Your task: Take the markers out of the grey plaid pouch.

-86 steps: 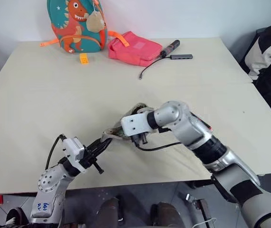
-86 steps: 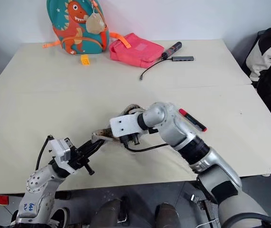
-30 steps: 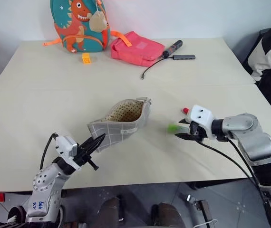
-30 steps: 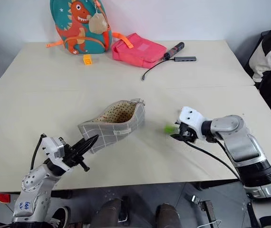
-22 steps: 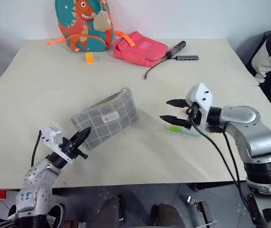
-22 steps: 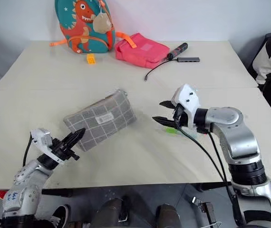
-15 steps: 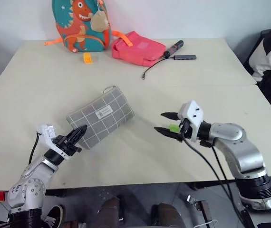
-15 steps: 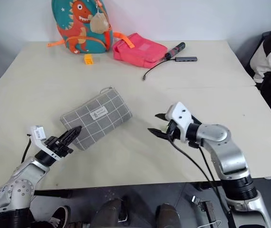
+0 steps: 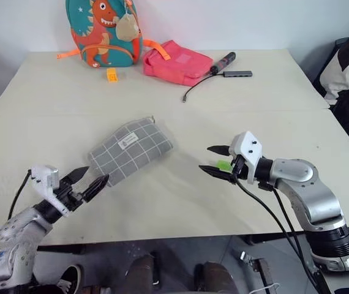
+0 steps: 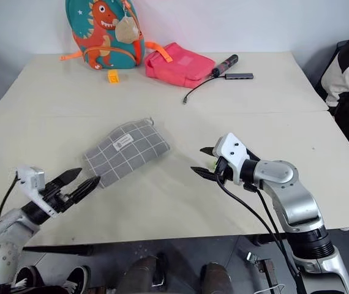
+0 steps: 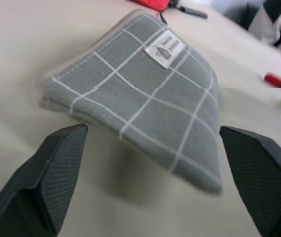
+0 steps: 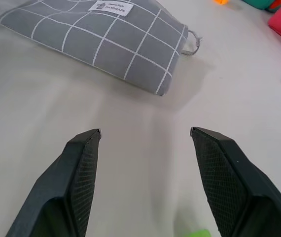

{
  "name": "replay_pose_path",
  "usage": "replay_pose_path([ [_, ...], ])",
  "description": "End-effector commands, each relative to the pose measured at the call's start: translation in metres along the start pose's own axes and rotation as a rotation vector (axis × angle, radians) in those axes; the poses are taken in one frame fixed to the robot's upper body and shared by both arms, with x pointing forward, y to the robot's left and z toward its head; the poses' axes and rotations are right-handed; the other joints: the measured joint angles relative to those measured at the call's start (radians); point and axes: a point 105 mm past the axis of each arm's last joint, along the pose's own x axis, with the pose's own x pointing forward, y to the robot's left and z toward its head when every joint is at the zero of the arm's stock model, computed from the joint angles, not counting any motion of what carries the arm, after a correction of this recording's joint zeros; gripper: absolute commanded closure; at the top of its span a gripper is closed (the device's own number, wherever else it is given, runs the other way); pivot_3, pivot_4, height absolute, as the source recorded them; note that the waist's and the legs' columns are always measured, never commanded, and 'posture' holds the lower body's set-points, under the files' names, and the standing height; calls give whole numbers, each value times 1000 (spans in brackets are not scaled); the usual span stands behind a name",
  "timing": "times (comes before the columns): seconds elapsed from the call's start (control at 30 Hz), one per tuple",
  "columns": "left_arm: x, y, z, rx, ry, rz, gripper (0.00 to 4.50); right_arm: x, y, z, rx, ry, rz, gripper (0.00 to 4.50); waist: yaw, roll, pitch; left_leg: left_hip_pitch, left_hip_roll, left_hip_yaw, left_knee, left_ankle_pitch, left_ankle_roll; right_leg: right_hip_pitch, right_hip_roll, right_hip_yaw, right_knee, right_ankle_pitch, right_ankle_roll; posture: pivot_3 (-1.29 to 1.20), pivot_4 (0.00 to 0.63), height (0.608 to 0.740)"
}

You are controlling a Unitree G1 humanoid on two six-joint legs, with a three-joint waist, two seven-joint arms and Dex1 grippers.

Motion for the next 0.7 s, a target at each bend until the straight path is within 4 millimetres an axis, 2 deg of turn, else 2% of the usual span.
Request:
replay_pose_path([
  [0.03,-17,12,13,147,-19,72,54,-26,-29,4,-28,-11,-144,1441,4,0,0,0,0,0,-1,0,0,0,0,0,-1,0,0,0,150,740],
  [0.1,-24,19,13,146,-22,109,54,-42,-52,-5,-49,29,-276,1441,9,0,0,0,0,-1,-1,0,0,-1,0,-1,-1,0,0,0,150,740],
  [0.17,-30,22,11,131,-13,120,54,-63,-84,-16,-23,38,-480,1441,8,0,0,0,0,0,-1,0,0,-1,-1,0,-3,0,0,0,150,740],
  [0.3,-32,24,6,151,7,136,54,-92,-118,-30,38,23,-717,1441,2,0,0,0,0,2,-2,0,0,-1,-1,2,-3,0,0,0,150,740],
  [0.37,-32,24,4,186,9,151,54,-115,-139,-38,70,13,-885,1441,0,0,0,0,0,2,-3,1,-1,-1,0,2,-2,0,0,0,150,740],
  [0.43,-31,25,3,182,13,162,54,-125,-147,-45,75,39,-955,1441,-3,0,0,0,0,4,-4,1,-1,-3,0,2,0,0,0,0,150,740],
  [0.57,-30,27,2,160,19,187,54,-115,-142,-45,107,-27,-908,1441,-10,0,0,0,0,4,-5,5,5,-4,0,3,2,0,0,0,150,740],
  [0.7,-29,22,2,184,21,148,54,-126,-146,-64,87,52,-987,1441,-21,0,0,0,0,5,-5,6,6,-4,0,2,3,0,0,0,150,740],
])
